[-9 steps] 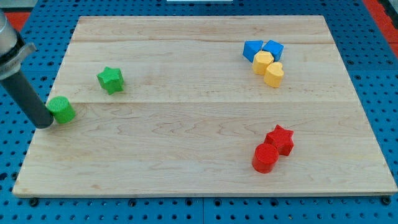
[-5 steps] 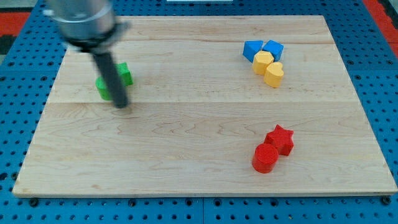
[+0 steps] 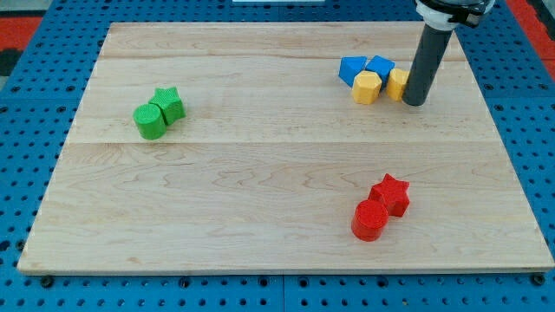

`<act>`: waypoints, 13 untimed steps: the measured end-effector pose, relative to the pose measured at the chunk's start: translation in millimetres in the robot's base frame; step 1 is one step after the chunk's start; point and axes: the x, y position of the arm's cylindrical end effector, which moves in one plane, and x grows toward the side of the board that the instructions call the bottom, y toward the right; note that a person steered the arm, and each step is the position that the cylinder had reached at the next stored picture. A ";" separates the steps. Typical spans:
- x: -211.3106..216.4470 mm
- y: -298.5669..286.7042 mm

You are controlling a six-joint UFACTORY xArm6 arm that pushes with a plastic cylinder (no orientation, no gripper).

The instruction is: Move the blue blocks to the top center of the board

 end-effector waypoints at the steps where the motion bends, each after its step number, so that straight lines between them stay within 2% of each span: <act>1: -16.5 46.5; 3: -24.0 -18.8; 7: -52.4 -9.4; 10: -56.1 -89.6; 12: -102.4 -142.2; 13: -91.9 -126.8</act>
